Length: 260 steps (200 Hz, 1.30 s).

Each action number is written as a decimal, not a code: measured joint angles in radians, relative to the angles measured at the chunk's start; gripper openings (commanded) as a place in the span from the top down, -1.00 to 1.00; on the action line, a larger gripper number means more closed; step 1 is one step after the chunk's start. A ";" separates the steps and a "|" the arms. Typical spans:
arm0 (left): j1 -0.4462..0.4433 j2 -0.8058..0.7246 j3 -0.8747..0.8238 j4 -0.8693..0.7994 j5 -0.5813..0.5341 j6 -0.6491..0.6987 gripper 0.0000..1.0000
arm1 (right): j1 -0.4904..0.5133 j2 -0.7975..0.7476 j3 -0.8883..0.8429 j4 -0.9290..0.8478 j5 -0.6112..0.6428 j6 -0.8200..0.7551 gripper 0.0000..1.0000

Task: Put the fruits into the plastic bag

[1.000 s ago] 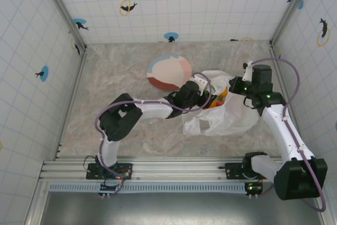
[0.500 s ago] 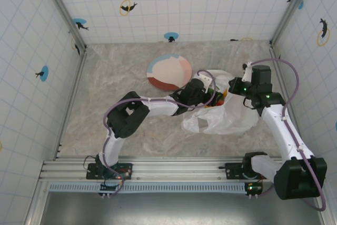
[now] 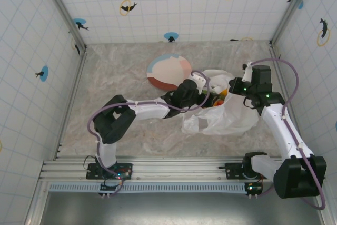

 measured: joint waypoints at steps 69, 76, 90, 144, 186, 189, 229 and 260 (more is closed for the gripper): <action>0.017 -0.213 -0.213 -0.034 0.008 0.021 -0.85 | -0.027 0.000 0.000 -0.001 0.003 -0.019 1.00; 0.020 -0.237 -0.235 -0.040 0.010 0.024 -0.85 | -0.029 0.000 0.000 -0.001 0.003 -0.020 1.00; 0.023 -0.275 -0.266 -0.057 0.012 0.029 -0.84 | -0.029 0.000 0.000 -0.001 0.003 -0.021 1.00; 0.056 -0.407 -0.357 -0.124 0.034 0.053 -0.82 | -0.029 0.000 -0.014 0.000 0.002 -0.025 1.00; 0.109 -0.495 -0.413 -0.160 0.060 0.085 -0.82 | -0.035 0.000 -0.019 0.000 0.002 -0.026 1.00; 0.113 -0.502 -0.417 -0.163 0.060 0.087 -0.82 | -0.035 0.000 -0.019 0.000 0.001 -0.026 1.00; 0.169 -0.560 -0.464 -0.180 0.060 0.056 -0.82 | -0.035 0.000 -0.019 0.000 -0.001 -0.026 1.00; 0.203 -0.553 -0.484 -0.192 0.056 -0.010 -0.82 | -0.035 0.001 -0.019 0.000 -0.001 -0.025 1.00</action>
